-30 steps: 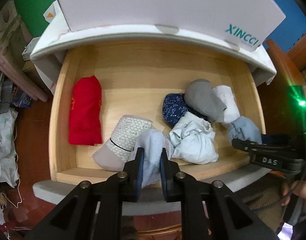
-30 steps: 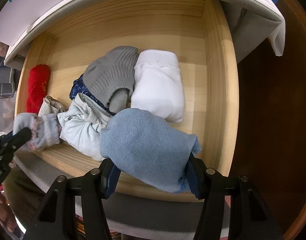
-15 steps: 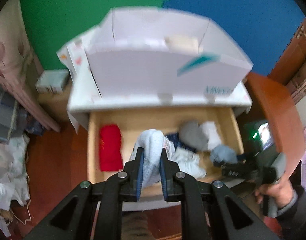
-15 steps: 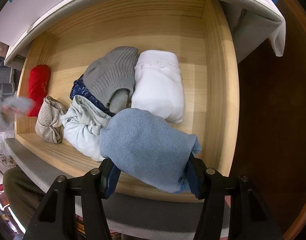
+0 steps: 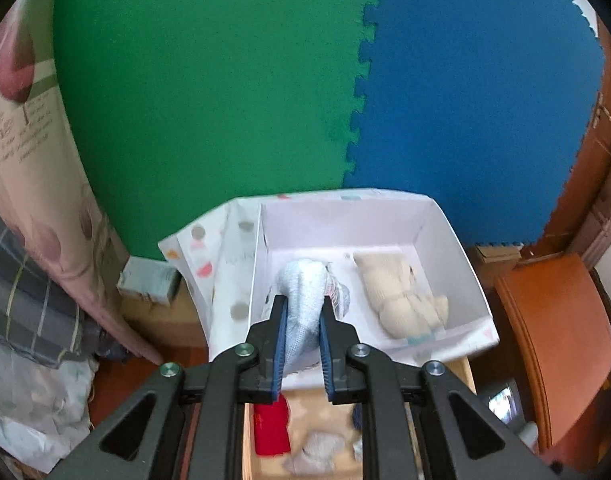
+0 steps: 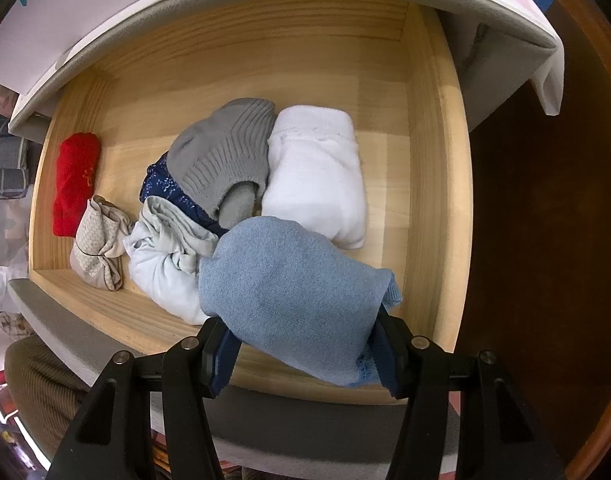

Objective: Take underwear out of drawer
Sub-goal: 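Lift the pale blue underwear with the left gripper into the white box and release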

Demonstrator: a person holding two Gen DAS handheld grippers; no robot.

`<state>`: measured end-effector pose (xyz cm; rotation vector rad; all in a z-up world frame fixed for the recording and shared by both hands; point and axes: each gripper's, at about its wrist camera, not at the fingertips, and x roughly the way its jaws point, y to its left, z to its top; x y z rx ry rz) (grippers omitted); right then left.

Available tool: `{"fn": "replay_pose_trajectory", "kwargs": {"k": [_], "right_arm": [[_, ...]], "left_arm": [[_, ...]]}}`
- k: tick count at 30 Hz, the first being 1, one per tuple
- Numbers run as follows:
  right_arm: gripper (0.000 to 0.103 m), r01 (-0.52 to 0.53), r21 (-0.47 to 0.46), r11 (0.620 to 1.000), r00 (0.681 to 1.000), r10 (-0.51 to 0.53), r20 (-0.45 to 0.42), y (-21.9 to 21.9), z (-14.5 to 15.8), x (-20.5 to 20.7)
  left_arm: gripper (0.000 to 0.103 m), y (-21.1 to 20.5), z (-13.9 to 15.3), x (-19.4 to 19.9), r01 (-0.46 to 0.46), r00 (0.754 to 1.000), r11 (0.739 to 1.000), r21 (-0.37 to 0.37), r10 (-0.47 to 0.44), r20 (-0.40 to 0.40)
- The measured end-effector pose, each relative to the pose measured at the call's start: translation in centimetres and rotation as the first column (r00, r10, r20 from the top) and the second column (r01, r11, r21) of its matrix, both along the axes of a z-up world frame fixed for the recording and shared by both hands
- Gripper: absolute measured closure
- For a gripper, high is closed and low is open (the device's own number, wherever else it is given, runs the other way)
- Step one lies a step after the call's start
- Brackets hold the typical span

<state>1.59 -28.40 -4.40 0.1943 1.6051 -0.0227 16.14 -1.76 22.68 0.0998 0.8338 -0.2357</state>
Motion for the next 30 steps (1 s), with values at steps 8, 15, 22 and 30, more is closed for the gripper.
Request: {"fn": "replay_pose_trajectory", "kwargs": {"k": [8, 15, 22, 30], "right_arm": [[0.049, 0.014, 0.015, 1.000, 1.000, -0.014, 0.000, -0.5, 0.1, -0.1], [0.049, 0.009, 0.032, 0.999, 1.000, -0.009, -0.007, -0.5, 0.0, 0.1], [0.049, 0.012, 0.044, 0.999, 1.000, -0.011, -0.016, -0.6, -0.1, 0.2], [0.049, 0.013, 0.029, 0.999, 1.000, -0.012, -0.016, -0.2, 0.0, 0.2]], "left_arm": [[0.088, -2.3, -4.8, 5.9, -0.021, 0.998, 0.995, 0.092, 0.026, -0.051], [0.088, -2.4, -9.5, 8.0, -0.048, 0.992, 0.989, 0.141, 0.065, -0.113], [0.084, -1.0, -11.6, 8.5, -0.082, 0.979, 0.990, 0.116, 0.101, -0.176], [0.067, -0.7, -10.5, 7.4, -0.066, 0.982, 0.990, 0.127, 0.087, -0.170]]}}
